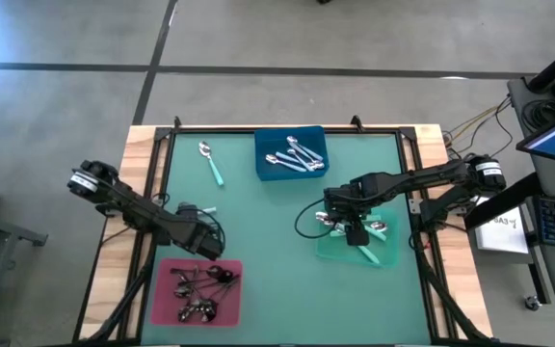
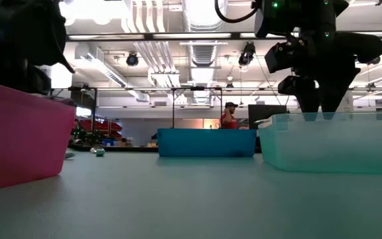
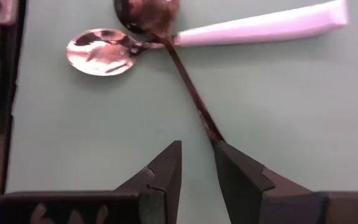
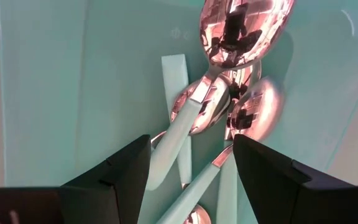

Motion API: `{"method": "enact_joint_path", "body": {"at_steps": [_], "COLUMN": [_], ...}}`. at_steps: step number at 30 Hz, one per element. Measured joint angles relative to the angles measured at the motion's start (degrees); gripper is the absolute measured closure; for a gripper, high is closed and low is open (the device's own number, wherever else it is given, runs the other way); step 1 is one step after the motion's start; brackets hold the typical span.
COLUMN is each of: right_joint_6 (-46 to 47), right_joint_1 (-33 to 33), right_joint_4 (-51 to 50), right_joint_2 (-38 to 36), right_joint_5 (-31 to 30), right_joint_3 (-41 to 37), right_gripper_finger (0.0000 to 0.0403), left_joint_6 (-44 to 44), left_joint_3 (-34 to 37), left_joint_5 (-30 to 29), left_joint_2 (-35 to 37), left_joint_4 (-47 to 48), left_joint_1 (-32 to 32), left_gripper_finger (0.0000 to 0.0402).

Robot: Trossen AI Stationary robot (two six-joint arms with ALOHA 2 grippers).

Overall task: Sort silverware by color (type)
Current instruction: Put the black spoon into the red bin

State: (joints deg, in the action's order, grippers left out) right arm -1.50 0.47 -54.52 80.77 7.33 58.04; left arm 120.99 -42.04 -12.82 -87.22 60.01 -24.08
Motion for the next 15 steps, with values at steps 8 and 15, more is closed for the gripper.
{"method": "enact_joint_path", "body": {"at_steps": [8,15], "right_joint_6": [-0.2,-2.2], "right_joint_1": [0.0,0.0], "right_joint_4": [1.2,1.3], "right_joint_2": [0.0,0.0], "right_joint_5": [0.0,0.0], "right_joint_3": [0.0,0.0], "right_gripper_finger": [0.0183,0.0183], "left_joint_6": [5.5,10.3], "left_joint_3": [-0.7,2.2], "left_joint_5": [-4.4,-4.5], "left_joint_2": [0.1,0.1], "left_joint_4": [0.2,-0.1], "left_joint_1": [-0.2,-0.2], "left_gripper_finger": [0.0319,0.0319]}}
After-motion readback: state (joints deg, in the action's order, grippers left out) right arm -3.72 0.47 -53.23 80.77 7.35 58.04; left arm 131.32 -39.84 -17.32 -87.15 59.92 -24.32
